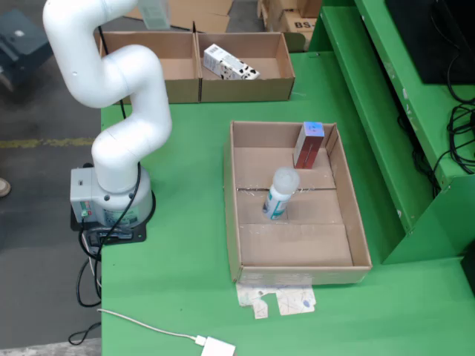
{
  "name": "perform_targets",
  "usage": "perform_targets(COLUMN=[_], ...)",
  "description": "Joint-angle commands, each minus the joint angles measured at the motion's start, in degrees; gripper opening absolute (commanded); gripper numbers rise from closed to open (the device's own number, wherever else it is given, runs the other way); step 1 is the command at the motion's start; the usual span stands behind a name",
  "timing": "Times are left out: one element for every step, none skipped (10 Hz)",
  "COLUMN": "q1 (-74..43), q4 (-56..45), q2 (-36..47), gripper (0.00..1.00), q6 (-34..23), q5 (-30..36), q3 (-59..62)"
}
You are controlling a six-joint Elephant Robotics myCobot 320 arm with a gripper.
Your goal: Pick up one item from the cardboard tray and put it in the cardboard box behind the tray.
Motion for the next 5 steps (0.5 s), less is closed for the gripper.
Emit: perform_targets(q1=[-0.2, -2.0, -4.3, -6.5, -9.1], q4=[2.4, 4.1, 5.5, 6.4, 5.9], q2=[1.1, 0.4, -0.8, -2.5, -4.7], gripper=[0.0, 0.0, 0.0, 0.0, 0.0], q6=[-2.6, -4.5, -6.3, -7.7, -8.0], q5=[-0.6, -0.1, 0.8, 2.0, 4.5], q3=[1.0, 1.1, 1.1, 1.0, 1.1])
